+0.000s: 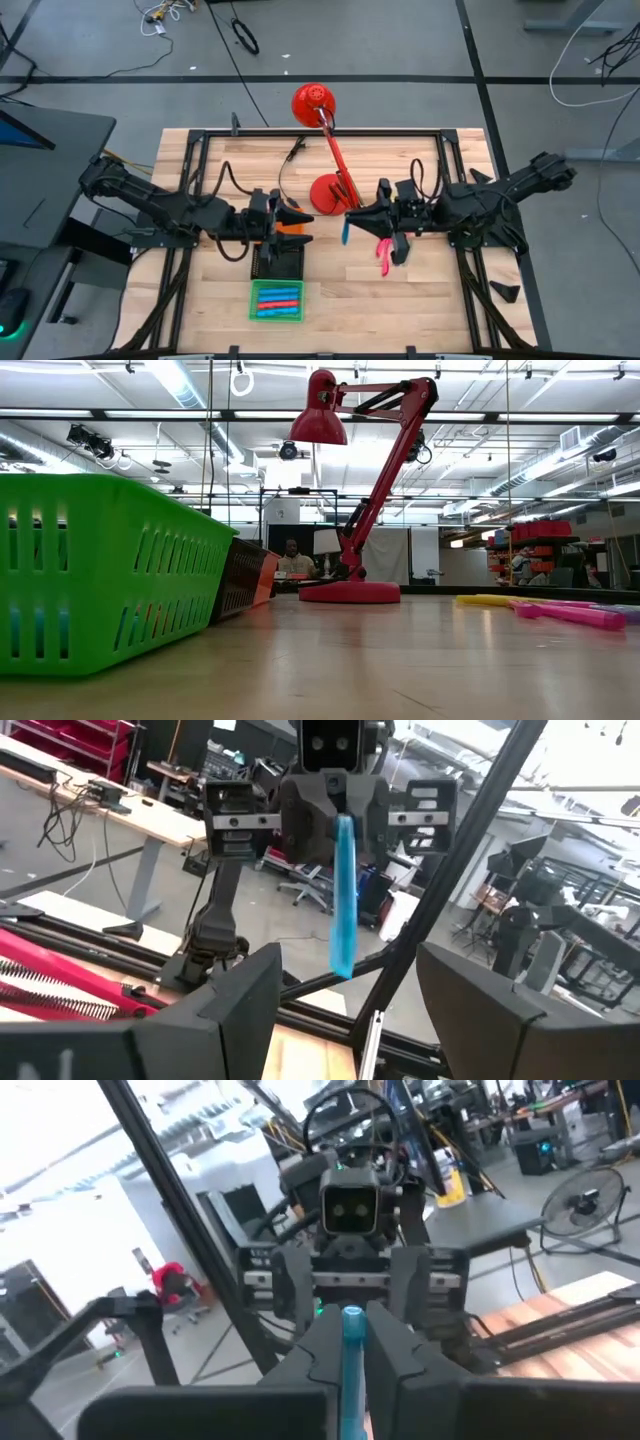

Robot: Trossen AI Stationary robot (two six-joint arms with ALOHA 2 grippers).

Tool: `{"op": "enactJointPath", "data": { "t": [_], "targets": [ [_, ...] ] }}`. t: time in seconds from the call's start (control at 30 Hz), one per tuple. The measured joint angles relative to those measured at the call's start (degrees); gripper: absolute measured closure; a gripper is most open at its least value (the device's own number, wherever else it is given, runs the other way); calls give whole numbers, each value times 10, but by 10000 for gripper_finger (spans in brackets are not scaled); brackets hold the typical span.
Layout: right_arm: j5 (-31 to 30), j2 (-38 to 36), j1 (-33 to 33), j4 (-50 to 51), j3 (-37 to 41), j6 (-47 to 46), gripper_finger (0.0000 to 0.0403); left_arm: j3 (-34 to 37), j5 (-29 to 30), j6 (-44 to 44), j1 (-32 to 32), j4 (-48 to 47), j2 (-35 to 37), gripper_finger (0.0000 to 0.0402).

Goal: Pick & Place Markers
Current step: Put the blue pen into the black bin

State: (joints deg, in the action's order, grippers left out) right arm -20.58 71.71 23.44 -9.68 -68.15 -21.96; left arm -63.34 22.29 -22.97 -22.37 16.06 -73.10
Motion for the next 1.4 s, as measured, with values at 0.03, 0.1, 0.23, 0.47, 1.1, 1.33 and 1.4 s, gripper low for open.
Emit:
{"op": "enactJointPath", "data": {
  "t": [0.03,0.1,0.23,0.47,1.1,1.33,1.4],
  "targets": [
    [2,6,-2,6,-9,0,388,-1,-4,0,0,0,0,163],
    [4,19,-4,25,-33,2,388,-1,-15,0,1,0,0,163],
    [24,54,-13,76,-97,23,388,-1,-18,0,1,0,0,163],
    [40,112,-18,172,-203,69,388,-1,-16,-37,1,6,0,163],
    [52,143,-13,376,-320,123,403,-2,-25,-595,24,11,0,163],
    [56,143,5,416,-320,126,400,-2,-31,-614,24,13,0,163],
    [56,143,5,415,-320,128,399,-2,-31,-613,24,12,0,163]
  ]
}}
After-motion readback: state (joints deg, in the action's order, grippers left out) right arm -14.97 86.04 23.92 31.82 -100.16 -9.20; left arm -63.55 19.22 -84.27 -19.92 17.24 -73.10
